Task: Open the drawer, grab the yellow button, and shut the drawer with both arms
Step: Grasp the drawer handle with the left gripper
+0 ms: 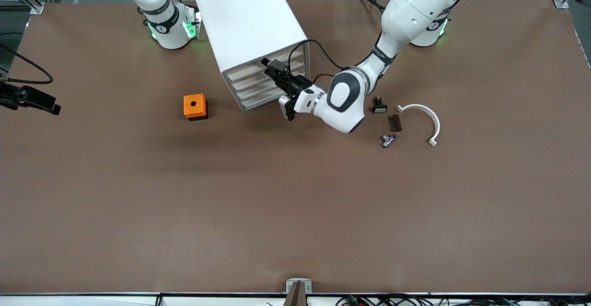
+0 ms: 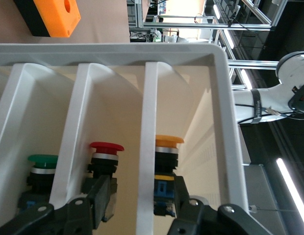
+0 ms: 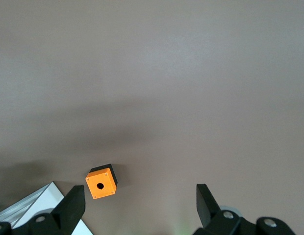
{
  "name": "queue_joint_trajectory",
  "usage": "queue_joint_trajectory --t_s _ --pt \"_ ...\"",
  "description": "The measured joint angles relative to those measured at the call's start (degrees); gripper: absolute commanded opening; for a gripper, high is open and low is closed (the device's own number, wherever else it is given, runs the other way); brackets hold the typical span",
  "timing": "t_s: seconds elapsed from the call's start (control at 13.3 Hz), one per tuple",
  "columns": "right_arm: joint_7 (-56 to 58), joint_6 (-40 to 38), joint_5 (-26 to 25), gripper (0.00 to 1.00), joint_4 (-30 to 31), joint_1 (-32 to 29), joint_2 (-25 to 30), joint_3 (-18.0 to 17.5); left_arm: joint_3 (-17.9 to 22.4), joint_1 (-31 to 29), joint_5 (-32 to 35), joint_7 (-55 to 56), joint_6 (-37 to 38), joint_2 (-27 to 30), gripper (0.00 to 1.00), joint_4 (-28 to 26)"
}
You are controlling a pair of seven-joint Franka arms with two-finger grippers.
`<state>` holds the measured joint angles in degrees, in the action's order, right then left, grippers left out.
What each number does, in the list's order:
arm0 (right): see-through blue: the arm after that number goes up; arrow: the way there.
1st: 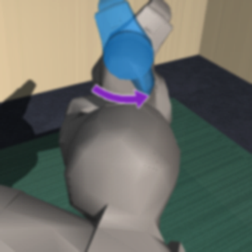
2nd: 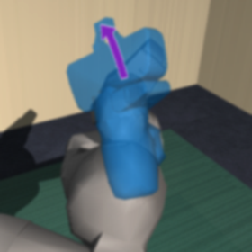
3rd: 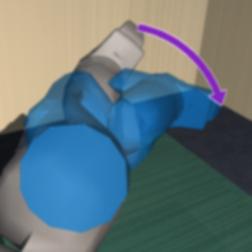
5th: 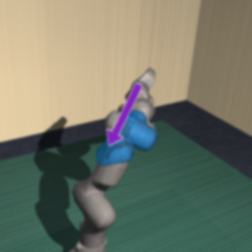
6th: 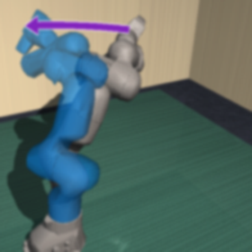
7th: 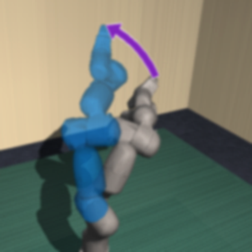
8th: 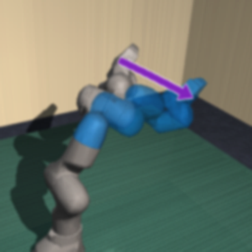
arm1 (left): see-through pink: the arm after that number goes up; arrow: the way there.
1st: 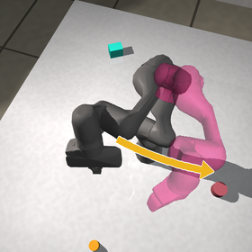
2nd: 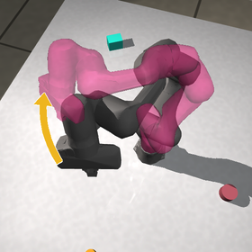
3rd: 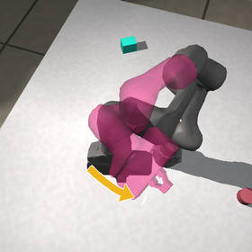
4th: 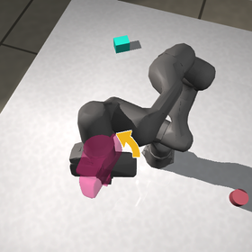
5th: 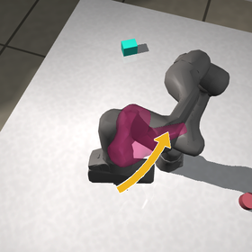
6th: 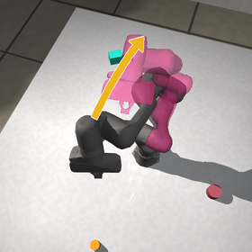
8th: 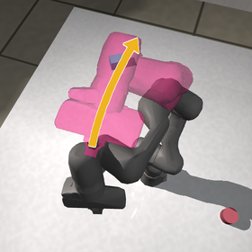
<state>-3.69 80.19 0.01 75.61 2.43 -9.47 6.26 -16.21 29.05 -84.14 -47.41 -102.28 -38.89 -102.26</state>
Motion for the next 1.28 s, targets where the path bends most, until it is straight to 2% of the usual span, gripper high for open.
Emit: queue_joint_trajectory --t_s 0.75,1.28 --pt "0.0 0.01 -0.09 1.0 -0.13 -0.01 0.0 0.45 0.01 -0.06 -0.19 -0.03 -0.56 0.29 0.09 0.36" --pt "0.0 0.01 -0.09 1.0 -0.29 0.0 0.0 0.07 0.23 -0.65 -0.16 1.62 -0.51 0.32 0.06 1.0"
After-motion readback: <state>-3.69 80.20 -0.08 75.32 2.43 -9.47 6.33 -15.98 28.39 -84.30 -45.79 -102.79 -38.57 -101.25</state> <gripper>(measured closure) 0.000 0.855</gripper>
